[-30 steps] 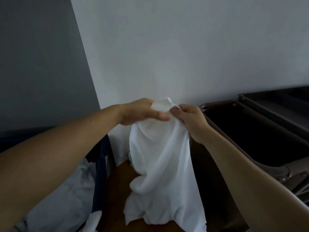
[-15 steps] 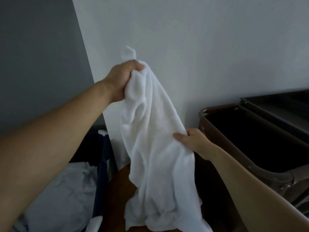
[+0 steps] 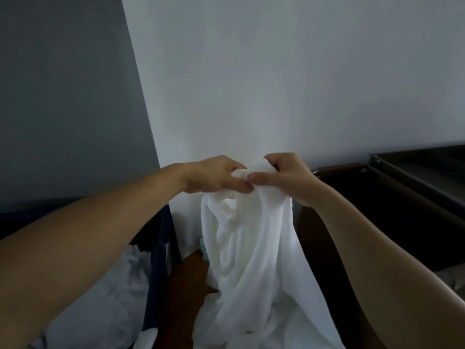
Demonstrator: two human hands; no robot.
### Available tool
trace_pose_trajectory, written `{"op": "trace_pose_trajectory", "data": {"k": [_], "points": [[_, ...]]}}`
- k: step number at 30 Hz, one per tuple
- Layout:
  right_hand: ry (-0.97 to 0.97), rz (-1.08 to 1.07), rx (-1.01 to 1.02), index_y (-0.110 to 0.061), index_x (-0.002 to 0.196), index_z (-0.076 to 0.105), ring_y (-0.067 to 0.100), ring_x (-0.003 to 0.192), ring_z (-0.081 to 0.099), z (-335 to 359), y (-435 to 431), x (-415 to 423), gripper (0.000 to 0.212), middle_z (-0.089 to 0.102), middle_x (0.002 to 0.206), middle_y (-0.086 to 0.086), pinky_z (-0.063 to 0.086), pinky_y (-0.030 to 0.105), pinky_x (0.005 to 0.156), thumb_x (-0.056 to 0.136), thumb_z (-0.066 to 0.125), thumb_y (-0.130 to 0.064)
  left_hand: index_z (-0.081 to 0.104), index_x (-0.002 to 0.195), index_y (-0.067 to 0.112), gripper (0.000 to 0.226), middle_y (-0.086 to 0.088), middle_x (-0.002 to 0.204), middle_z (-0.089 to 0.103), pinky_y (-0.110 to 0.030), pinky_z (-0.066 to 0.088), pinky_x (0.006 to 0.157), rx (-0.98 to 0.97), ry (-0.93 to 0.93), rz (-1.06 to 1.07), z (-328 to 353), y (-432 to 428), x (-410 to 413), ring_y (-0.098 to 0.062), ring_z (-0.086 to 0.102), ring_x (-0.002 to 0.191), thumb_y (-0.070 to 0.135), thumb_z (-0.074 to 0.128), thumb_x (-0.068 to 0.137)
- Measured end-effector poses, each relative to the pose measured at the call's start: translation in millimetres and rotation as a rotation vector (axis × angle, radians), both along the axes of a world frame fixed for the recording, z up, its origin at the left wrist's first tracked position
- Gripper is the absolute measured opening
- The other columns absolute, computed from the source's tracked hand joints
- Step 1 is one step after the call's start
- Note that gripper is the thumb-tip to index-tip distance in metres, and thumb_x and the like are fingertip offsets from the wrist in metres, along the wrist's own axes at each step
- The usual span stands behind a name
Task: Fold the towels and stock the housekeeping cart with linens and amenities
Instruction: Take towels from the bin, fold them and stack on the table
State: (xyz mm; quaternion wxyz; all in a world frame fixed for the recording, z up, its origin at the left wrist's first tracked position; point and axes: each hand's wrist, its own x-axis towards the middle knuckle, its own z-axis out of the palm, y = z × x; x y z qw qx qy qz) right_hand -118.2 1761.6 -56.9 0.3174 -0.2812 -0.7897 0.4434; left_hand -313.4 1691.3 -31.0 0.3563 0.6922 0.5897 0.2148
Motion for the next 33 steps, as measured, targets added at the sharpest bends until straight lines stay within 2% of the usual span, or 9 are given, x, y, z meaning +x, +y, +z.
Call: {"op": "trace_pose_trajectory", "data": {"k": [5, 10, 12, 14, 17, 20, 26, 29, 33], "points": [[0.046, 0.045, -0.216, -0.017, 0.099, 0.076, 0.029, 0.091, 0.074, -48, 8, 12, 0.040, 0.077, 0.098, 0.008, 0.060, 0.041, 0.079, 0.064, 0.088, -0.034, 0.077, 0.081, 0.012, 0.013, -0.007, 0.083, 0.075, -0.027, 0.057, 0.062, 0.213, -0.616, 0.140, 27, 2, -25, -0.020, 0.072, 0.073, 0.009, 0.066, 0.088], [0.262, -0.104, -0.298, -0.020, 0.075, 0.077, 0.015, 0.061, 0.066, -47, 18, 15, 0.014, 0.072, 0.071, 0.002, 0.053, 0.024, 0.055, 0.079, 0.076, -0.034, 0.077, 0.095, 0.006, 0.029, -0.013, 0.095, 0.073, -0.037, 0.057, 0.075, 0.211, -1.077, 0.146, 50, 5, -51, -0.027, 0.071, 0.091, 0.028, 0.066, 0.080], [0.413, -0.134, -0.370, -0.018, 0.071, 0.076, 0.014, 0.054, 0.064, -28, 21, 18, 0.017, 0.069, 0.065, 0.003, 0.052, 0.024, 0.050, 0.084, 0.074, -0.029, 0.080, 0.080, 0.010, 0.023, -0.010, 0.084, 0.074, -0.032, 0.059, 0.067, 0.078, -0.942, 0.237, 32, 2, -52, -0.023, 0.073, 0.077, 0.027, 0.064, 0.078], [0.488, -0.119, -0.358, -0.017, 0.072, 0.075, 0.017, 0.058, 0.064, -9, 19, 20, 0.016, 0.068, 0.068, 0.004, 0.053, 0.028, 0.055, 0.079, 0.073, -0.031, 0.079, 0.078, 0.010, 0.015, -0.012, 0.083, 0.074, -0.032, 0.060, 0.062, -0.074, -0.533, 0.358, 5, -5, -52, -0.023, 0.073, 0.072, 0.020, 0.068, 0.082], [0.237, -0.040, -0.188, -0.019, 0.072, 0.075, 0.015, 0.065, 0.062, 5, 8, 7, 0.013, 0.066, 0.070, 0.001, 0.051, 0.030, 0.063, 0.081, 0.075, -0.028, 0.070, 0.107, 0.005, 0.021, -0.016, 0.103, 0.073, -0.036, 0.061, 0.074, -0.256, -0.146, 0.207, -20, -13, -45, -0.030, 0.072, 0.092, 0.010, 0.069, 0.086], [-0.061, -0.067, 0.053, -0.020, 0.077, 0.073, 0.013, 0.070, 0.055, 2, -1, -17, 0.013, 0.063, 0.073, 0.001, 0.044, 0.032, 0.067, 0.090, 0.072, -0.018, 0.064, 0.123, 0.014, 0.036, -0.010, 0.118, 0.069, -0.039, 0.058, 0.086, -0.202, -0.281, 0.038, -23, -12, -28, -0.027, 0.068, 0.107, 0.011, 0.069, 0.087], [-0.090, -0.088, 0.077, -0.023, 0.083, 0.074, 0.008, 0.073, 0.061, -7, -3, -25, 0.006, 0.070, 0.078, -0.003, 0.052, 0.033, 0.073, 0.089, 0.073, -0.021, 0.076, 0.106, 0.020, 0.044, -0.007, 0.114, 0.072, -0.033, 0.055, 0.090, -0.223, -0.452, 0.061, -15, -20, -15, -0.022, 0.068, 0.107, 0.055, 0.070, 0.081], [-0.051, -0.086, 0.044, -0.030, 0.082, 0.073, 0.006, 0.076, 0.065, -5, -4, -29, 0.011, 0.073, 0.081, -0.005, 0.055, 0.030, 0.075, 0.084, 0.077, -0.019, 0.076, 0.081, 0.015, 0.018, -0.005, 0.086, 0.075, -0.032, 0.057, 0.075, -0.031, -0.098, 0.216, -5, -13, -5, -0.021, 0.072, 0.082, 0.033, 0.078, 0.079], [-0.020, -0.182, -0.060, -0.020, 0.079, 0.069, 0.010, 0.066, 0.060, -29, 1, -22, 0.010, 0.067, 0.072, -0.002, 0.049, 0.027, 0.060, 0.082, 0.079, -0.020, 0.066, 0.052, 0.021, 0.032, 0.002, 0.057, 0.061, -0.020, 0.046, 0.050, 0.121, -0.325, 0.269, 16, -14, -8, -0.012, 0.058, 0.052, 0.016, 0.069, 0.084]]}}
